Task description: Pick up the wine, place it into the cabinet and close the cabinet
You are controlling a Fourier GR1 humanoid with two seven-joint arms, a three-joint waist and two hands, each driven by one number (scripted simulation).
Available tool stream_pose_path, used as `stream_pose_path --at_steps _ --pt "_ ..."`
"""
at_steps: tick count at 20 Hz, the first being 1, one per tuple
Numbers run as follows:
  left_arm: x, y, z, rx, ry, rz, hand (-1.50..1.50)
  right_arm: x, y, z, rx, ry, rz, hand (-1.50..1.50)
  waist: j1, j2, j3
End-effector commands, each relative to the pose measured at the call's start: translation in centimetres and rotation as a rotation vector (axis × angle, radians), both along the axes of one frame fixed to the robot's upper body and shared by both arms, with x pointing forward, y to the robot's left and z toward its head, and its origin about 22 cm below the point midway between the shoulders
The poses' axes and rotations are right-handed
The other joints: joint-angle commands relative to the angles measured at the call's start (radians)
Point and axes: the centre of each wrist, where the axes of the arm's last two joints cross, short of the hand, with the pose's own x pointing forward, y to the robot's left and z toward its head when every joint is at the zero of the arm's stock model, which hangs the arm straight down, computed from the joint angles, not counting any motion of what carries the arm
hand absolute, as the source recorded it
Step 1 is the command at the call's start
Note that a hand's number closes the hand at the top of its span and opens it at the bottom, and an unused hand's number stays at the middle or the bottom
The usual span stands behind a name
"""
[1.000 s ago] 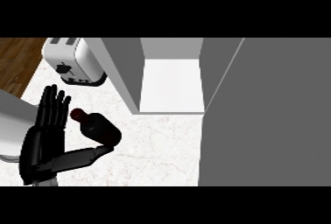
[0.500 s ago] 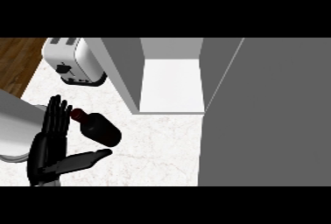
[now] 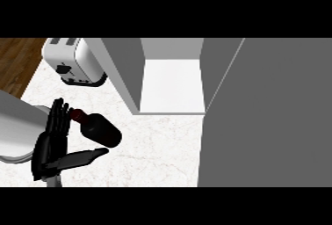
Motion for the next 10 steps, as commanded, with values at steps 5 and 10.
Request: stream_pose_path --at_steps 5,10 --pt "1.5 -0.3 -3.1 -0.029 0.044 -0.021 -1.50 0.0 0.3 1.5 0.024 -0.007 -0.008 -1.50 -0.001 0.000 0.000" --pt "1.0 0.8 -4.6 -0.034 0.050 -0.024 -1.50 0.1 -0.2 0.8 0.007 0.005 -0.006 -1.50 0.000 0.000 0.000"
